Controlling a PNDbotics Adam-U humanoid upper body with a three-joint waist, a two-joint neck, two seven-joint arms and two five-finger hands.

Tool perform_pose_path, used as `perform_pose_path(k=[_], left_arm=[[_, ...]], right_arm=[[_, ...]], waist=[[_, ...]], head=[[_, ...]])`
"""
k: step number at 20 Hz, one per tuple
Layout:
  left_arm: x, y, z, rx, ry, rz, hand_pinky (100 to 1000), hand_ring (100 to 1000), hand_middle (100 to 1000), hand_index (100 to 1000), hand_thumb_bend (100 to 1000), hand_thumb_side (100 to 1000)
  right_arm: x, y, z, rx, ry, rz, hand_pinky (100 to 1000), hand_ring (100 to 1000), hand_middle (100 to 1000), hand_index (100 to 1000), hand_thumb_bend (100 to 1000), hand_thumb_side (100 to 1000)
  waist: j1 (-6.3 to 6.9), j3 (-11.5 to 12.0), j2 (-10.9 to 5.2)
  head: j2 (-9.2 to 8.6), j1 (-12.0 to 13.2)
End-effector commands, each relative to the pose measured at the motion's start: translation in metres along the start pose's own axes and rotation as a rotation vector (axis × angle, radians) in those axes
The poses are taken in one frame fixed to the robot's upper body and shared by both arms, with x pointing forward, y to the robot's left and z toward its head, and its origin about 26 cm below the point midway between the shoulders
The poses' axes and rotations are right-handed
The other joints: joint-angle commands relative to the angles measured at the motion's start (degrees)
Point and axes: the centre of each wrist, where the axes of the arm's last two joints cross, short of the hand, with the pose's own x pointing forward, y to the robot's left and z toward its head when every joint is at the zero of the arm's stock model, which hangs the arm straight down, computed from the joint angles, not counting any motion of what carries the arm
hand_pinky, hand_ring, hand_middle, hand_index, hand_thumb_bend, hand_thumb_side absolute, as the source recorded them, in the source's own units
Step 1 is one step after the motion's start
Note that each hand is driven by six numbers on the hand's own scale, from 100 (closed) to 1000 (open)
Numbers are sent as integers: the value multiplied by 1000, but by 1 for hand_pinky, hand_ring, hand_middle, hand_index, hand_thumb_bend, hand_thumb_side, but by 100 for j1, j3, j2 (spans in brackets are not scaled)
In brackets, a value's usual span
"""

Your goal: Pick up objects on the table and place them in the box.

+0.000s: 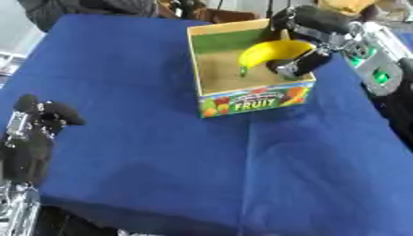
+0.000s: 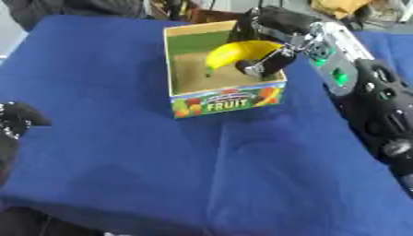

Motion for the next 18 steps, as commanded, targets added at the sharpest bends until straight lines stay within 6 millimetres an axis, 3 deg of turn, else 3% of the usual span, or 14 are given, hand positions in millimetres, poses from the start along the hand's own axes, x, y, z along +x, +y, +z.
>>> perform_pose_path(k=[1, 4, 8, 10, 13, 15, 18], left_arm=[[11, -2, -8, -43, -38, -8, 635, 535, 506, 539, 214, 922], [14, -5, -12, -68, -51, -2, 635, 535, 505, 539, 213, 921], [16, -8, -14, -86, -58, 4, 635, 534, 505, 539, 212, 922], [16, -8, -15, -91, -59, 7, 635, 534, 505, 539, 212, 922], [17, -10, -15, -97, -61, 11, 635, 534, 505, 539, 212, 922], [17, -11, -16, -102, -61, 13, 635, 534, 505, 539, 213, 922], [17, -11, -16, -106, -62, 14, 635, 534, 505, 539, 213, 922]], right_arm=[[-21, -12, 13, -15, 79, 38, 393, 607, 572, 550, 130, 199], [-35, -3, 20, -8, 135, 30, 397, 611, 575, 552, 129, 216], [-44, 5, 23, -10, 164, 30, 456, 682, 627, 622, 169, 333], [-45, 8, 22, -7, 155, 29, 551, 756, 721, 679, 179, 414], [-43, 12, 18, 5, 129, 30, 718, 832, 811, 744, 273, 584], [-42, 13, 16, 13, 117, 30, 775, 855, 839, 765, 336, 658], [-42, 14, 16, 16, 110, 32, 775, 855, 839, 765, 336, 658]], waist=[[-11, 110, -53], [-17, 304, -11], [4, 420, 31], [17, 427, 45], [29, 405, 53], [35, 390, 49], [39, 376, 44]], head=[[-284, -141], [-473, -211], [-619, -237], [-642, -238], [-624, -239], [-600, -240], [-585, -242]])
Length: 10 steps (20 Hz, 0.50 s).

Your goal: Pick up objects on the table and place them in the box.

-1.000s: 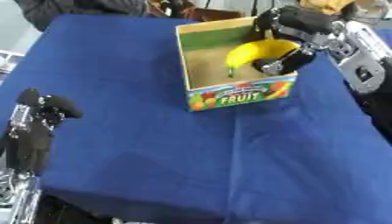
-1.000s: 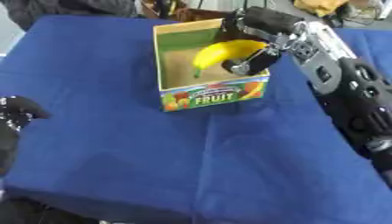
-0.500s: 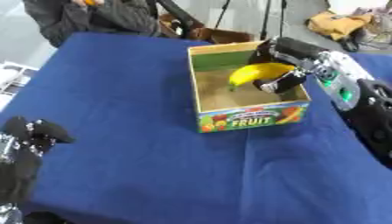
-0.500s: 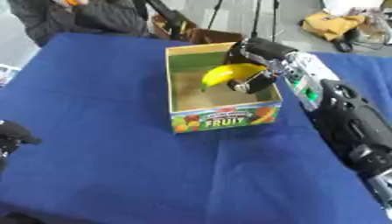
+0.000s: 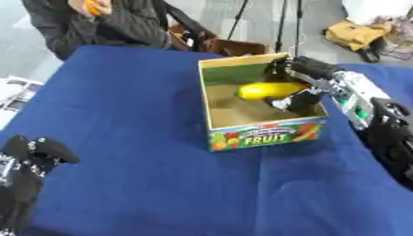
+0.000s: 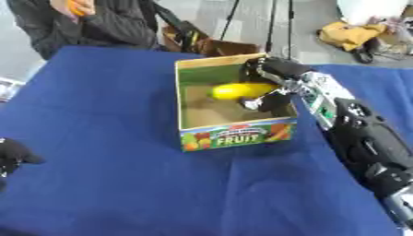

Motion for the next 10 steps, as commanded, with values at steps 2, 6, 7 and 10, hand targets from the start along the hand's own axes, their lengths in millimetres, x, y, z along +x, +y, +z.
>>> perform_pose_path(k=[2, 6, 7, 10], left_arm=[[8, 0, -6, -21, -32, -8, 635, 534, 505, 539, 213, 921], [8, 0, -6, -28, -32, -8, 635, 533, 505, 539, 215, 920], [8, 0, -6, -28, -32, -8, 635, 533, 505, 539, 215, 920], [8, 0, -6, -28, -31, -8, 634, 533, 504, 539, 215, 920]], right_arm=[[-2, -14, -1, -14, -6, 36, 875, 910, 892, 806, 424, 769], [-1, -12, -1, -2, -18, 33, 900, 937, 916, 830, 473, 810], [0, -13, -2, -9, -22, 31, 900, 937, 916, 830, 473, 810], [2, -16, -2, -40, -33, 18, 903, 943, 922, 827, 424, 850]], waist=[[22, -15, -97], [33, -71, -124], [34, -78, -128], [41, -122, -142]], head=[[-11, -16], [33, -14], [39, -14], [65, -9]])
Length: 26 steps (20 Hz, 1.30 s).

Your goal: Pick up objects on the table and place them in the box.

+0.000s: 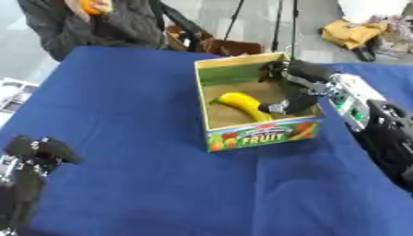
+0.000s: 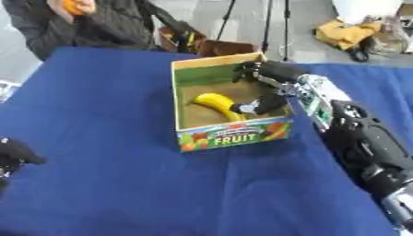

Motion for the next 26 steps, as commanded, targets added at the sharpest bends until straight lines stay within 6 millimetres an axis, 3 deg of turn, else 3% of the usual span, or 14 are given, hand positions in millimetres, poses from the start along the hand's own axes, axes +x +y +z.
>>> perform_pose_path(k=[1, 4, 7, 11, 13, 19, 26], left_arm=[[7, 2, -4, -13, -27, -9, 634, 533, 504, 539, 215, 920], [6, 3, -2, -4, -21, -10, 634, 533, 504, 538, 214, 921], [4, 5, 0, 9, -15, -15, 634, 533, 504, 538, 214, 921], [3, 6, 0, 16, -12, -18, 634, 533, 504, 538, 214, 921], [2, 7, 2, 37, -8, -15, 633, 534, 505, 538, 215, 921], [-2, 25, 15, 164, 9, -52, 632, 534, 505, 538, 220, 920], [-6, 31, 25, 228, 32, -68, 631, 535, 506, 537, 221, 925]], right_arm=[[1, -19, 1, -60, -15, 14, 890, 935, 908, 819, 372, 817], [8, -24, 0, -116, -38, -2, 801, 896, 852, 753, 163, 716], [19, -27, -2, -177, -51, -42, 770, 892, 839, 701, 104, 698], [27, -30, -3, -198, -53, -100, 770, 892, 839, 701, 104, 698], [31, -30, -3, -217, -67, -134, 743, 890, 823, 649, 100, 674], [74, -3, -13, -372, -191, -302, 742, 890, 819, 643, 100, 710], [114, 7, -4, -432, -213, -478, 740, 887, 813, 643, 100, 760]], waist=[[23, -32, -132], [34, -137, -145], [49, -264, -155], [55, -317, -159], [57, -382, -164], [50, -1108, -187], [68, -1542, -182]], head=[[61, -2], [129, 28], [202, 69], [228, 85], [308, 31], [453, 436], [593, 617]])
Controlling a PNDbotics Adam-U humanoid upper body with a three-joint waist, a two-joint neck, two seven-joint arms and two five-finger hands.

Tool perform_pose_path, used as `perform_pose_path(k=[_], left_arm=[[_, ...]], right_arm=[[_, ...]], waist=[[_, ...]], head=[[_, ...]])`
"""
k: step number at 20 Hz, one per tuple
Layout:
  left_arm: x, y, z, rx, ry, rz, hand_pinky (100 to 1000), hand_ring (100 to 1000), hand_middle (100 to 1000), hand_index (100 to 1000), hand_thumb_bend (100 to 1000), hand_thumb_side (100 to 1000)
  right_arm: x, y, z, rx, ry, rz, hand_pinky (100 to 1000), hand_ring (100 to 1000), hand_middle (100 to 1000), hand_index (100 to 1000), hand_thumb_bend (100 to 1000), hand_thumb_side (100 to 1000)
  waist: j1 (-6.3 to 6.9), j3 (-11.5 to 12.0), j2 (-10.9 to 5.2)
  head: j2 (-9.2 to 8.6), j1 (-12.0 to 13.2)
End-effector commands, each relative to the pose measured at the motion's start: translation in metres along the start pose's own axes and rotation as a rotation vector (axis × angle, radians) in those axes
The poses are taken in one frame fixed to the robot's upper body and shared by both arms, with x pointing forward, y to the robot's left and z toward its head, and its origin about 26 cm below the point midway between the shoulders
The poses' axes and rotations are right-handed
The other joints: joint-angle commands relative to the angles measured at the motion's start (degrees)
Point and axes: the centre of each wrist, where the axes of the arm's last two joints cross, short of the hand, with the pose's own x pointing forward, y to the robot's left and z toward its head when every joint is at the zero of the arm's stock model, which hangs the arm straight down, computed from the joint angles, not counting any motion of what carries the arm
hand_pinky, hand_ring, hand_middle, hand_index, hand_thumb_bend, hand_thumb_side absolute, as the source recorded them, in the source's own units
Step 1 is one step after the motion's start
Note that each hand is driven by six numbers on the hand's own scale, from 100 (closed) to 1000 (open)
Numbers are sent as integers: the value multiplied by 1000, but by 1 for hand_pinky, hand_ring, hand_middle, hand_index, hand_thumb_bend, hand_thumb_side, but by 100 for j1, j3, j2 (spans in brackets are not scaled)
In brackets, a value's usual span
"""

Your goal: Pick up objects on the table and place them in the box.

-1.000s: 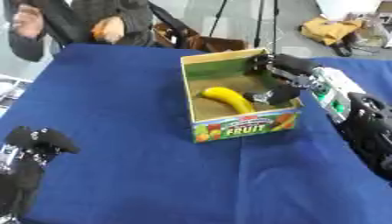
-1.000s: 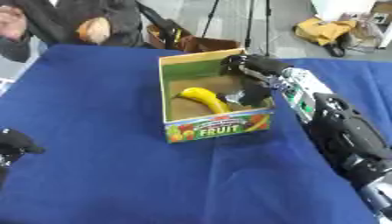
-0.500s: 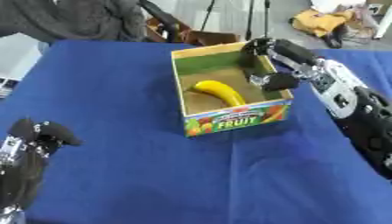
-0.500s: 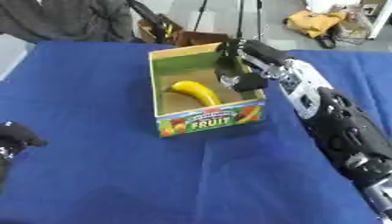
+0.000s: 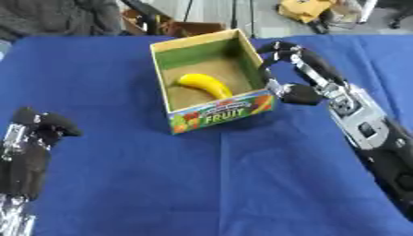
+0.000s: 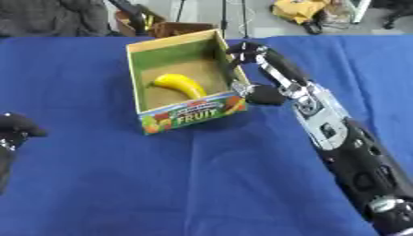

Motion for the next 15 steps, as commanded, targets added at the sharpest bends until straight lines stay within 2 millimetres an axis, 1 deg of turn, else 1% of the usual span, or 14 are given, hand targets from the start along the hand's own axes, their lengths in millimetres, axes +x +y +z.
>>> perform_pose_path(k=[1, 5, 9, 15], left_arm=[[3, 8, 2, 33, -6, -23, 631, 536, 506, 537, 221, 925], [0, 11, 6, 57, 5, -30, 631, 536, 506, 537, 220, 926], [-1, 12, 8, 65, 12, -33, 630, 538, 509, 537, 219, 927], [-4, 14, 11, 79, 19, -35, 630, 538, 510, 540, 217, 930]], right_arm=[[22, -5, -4, -40, -32, -57, 739, 886, 813, 642, 100, 761], [42, 0, 1, -43, -39, -150, 739, 881, 806, 630, 100, 773], [62, -2, 8, -42, -43, -235, 738, 881, 806, 631, 100, 786], [77, -2, 18, -43, -12, -370, 737, 879, 805, 628, 100, 804]], waist=[[17, -168, -119], [36, -410, -137], [46, -530, -146], [81, -688, -131]], head=[[119, 73], [211, 134], [257, 206], [319, 320]])
